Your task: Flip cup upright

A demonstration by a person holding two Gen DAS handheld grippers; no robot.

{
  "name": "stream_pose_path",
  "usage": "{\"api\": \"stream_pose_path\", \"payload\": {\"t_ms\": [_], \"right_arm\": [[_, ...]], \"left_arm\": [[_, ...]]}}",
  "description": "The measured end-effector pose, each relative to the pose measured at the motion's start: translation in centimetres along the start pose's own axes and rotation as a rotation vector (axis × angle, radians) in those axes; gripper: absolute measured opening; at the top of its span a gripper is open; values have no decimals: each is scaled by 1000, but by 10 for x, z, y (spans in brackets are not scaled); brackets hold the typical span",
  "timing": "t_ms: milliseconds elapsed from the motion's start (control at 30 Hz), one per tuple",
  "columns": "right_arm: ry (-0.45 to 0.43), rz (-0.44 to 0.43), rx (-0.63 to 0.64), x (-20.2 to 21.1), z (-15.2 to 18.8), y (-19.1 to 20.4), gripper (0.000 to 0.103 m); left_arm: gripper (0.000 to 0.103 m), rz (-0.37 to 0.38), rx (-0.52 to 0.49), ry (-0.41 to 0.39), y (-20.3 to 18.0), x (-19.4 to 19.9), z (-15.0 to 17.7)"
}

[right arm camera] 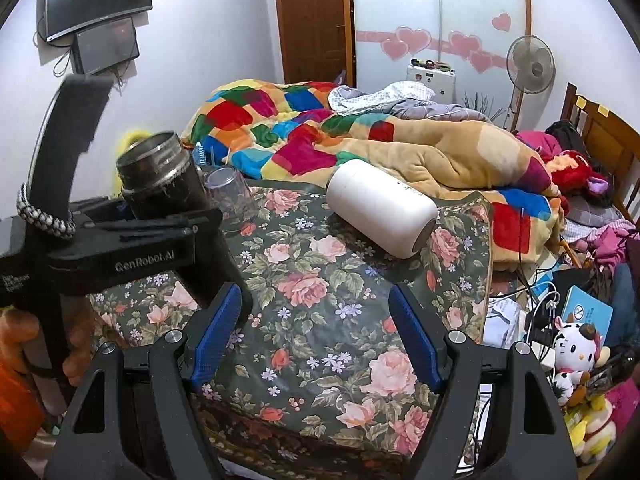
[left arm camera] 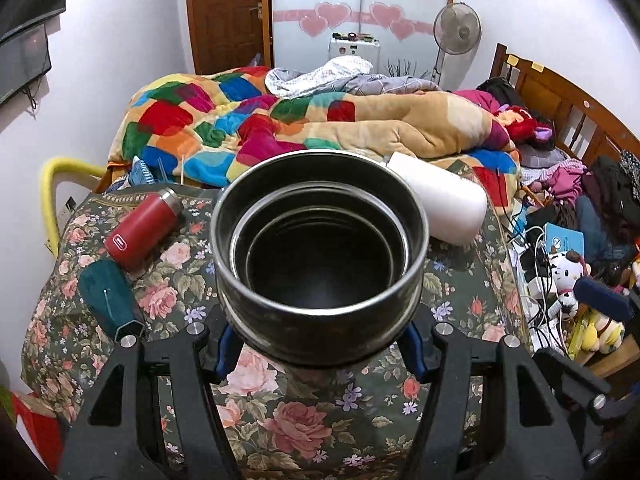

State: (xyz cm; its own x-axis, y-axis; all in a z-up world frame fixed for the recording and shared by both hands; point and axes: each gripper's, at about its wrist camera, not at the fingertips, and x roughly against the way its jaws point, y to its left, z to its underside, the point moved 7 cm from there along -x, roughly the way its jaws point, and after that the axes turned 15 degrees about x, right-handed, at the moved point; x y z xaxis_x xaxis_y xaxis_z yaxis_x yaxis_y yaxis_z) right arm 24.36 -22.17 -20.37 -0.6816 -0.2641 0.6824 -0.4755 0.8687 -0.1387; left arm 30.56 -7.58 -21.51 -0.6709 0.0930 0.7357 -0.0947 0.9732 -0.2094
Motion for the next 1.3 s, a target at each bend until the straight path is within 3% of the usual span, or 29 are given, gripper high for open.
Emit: {"api": "stream_pose_path", "payload": {"t_ms": [367, 600, 1100, 1300], "right_arm": [[-15, 12, -18, 12, -2, -1, 74], [-93, 36, -13, 50, -19, 3, 74], [-507, 112, -20, 205, -60, 47, 74], [-601, 144, -22, 237, -55, 68, 82]], "left_arm": [[67, -10, -40, 19, 0, 7, 9], [67, 46, -32, -41, 5, 58, 9], [75, 144, 10, -531, 30, 280, 5], [93, 113, 15, -689, 34, 331, 26]]}}
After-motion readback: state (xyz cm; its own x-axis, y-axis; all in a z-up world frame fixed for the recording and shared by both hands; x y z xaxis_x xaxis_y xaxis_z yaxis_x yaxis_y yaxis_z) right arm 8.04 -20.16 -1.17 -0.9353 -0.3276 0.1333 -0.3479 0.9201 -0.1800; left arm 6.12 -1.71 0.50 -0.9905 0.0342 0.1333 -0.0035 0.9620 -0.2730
